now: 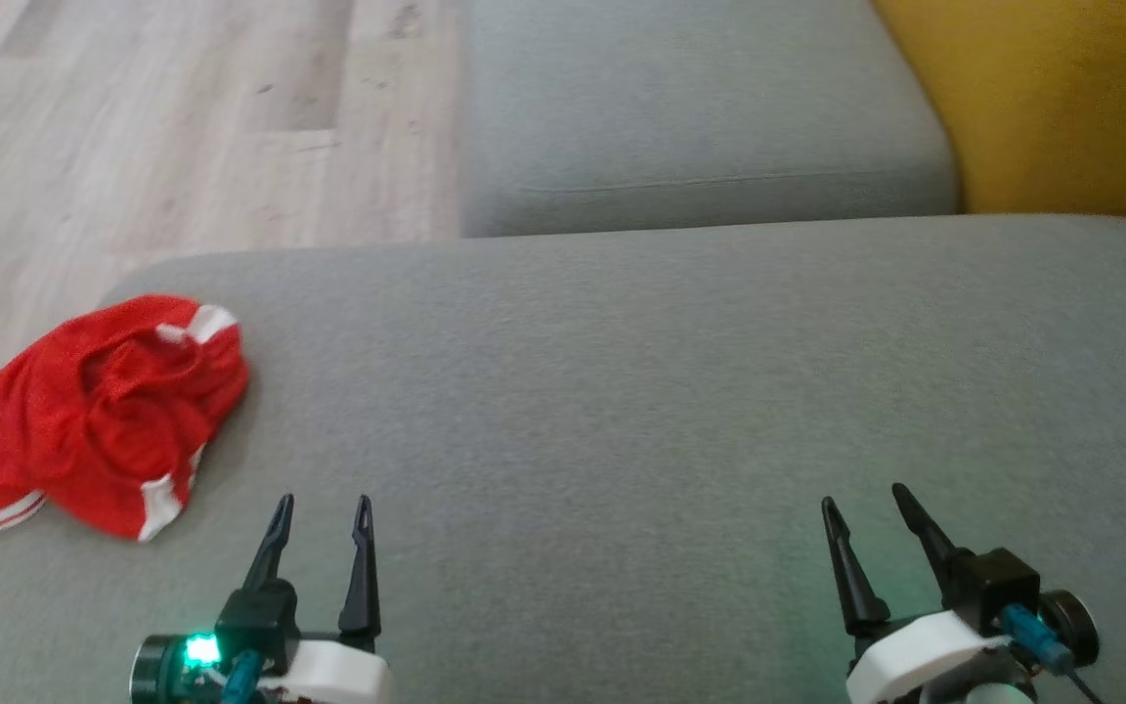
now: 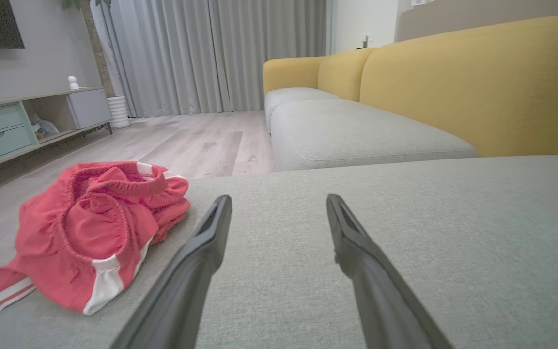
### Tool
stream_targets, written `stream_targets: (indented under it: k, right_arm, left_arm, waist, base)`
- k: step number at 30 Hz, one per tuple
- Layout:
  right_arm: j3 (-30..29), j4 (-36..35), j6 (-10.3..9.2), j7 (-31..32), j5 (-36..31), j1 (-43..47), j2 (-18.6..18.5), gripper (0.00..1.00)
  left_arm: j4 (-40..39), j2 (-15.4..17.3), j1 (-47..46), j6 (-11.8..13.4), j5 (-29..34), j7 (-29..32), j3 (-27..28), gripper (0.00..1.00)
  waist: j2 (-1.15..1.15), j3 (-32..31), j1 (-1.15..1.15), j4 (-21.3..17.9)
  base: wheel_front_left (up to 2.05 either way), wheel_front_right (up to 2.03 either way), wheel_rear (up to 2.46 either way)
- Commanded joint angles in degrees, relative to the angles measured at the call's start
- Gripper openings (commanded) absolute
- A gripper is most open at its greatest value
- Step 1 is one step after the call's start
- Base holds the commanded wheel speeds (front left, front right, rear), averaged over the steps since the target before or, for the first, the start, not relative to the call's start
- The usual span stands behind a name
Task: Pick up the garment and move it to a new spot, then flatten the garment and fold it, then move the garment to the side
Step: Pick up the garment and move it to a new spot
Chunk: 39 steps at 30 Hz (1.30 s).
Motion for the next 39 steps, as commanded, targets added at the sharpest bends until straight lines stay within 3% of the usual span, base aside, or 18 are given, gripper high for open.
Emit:
stream_targets:
  k: [1,13,21,30,39]
  right_arm:
    - [1.03,-1.59,0.44,-0.8,0.48,-3.73,-0.67,1.0]
    - [-0.83,-1.48,0.44,-0.8,1.65,-6.04,-1.25,1.0]
    - [-1.72,-1.73,0.44,-0.8,1.29,-5.55,-1.6,1.0]
    - [-1.78,-3.21,0.44,-0.8,0.94,-6.83,-3.68,1.0]
    - [-0.2,-7.16,0.44,-0.8,0.45,-14.99,-10.93,1.0]
  left_arm:
    - [-2.0,0.07,-3.49,0.07,0.21,-0.71,1.78,1.0]
    - [-4.31,0.89,-3.43,0.37,1.49,-0.71,6.21,1.0]
    - [-6.85,1.56,-3.5,0.71,1.96,-0.71,8.95,1.0]
    - [-13.29,2.3,-6.96,0.75,2.76,-0.71,11.36,1.0]
    - [-11.48,3.58,-24.35,-1.94,3.93,-0.71,8.97,1.0]
  waist:
    - [0.0,0.31,0.0,1.88]
    - [0.0,1.87,0.0,15.58]
    - [0.0,3.36,0.0,21.65]
    - [0.0,8.97,0.0,23.01]
    - [0.0,23.4,0.0,19.67]
  base:
    - [0.0,0.0,0.0]
    - [0.0,0.0,0.0]
    - [0.0,0.0,0.0]
    - [0.0,0.0,0.0]
    - [0.0,0.0,0.0]
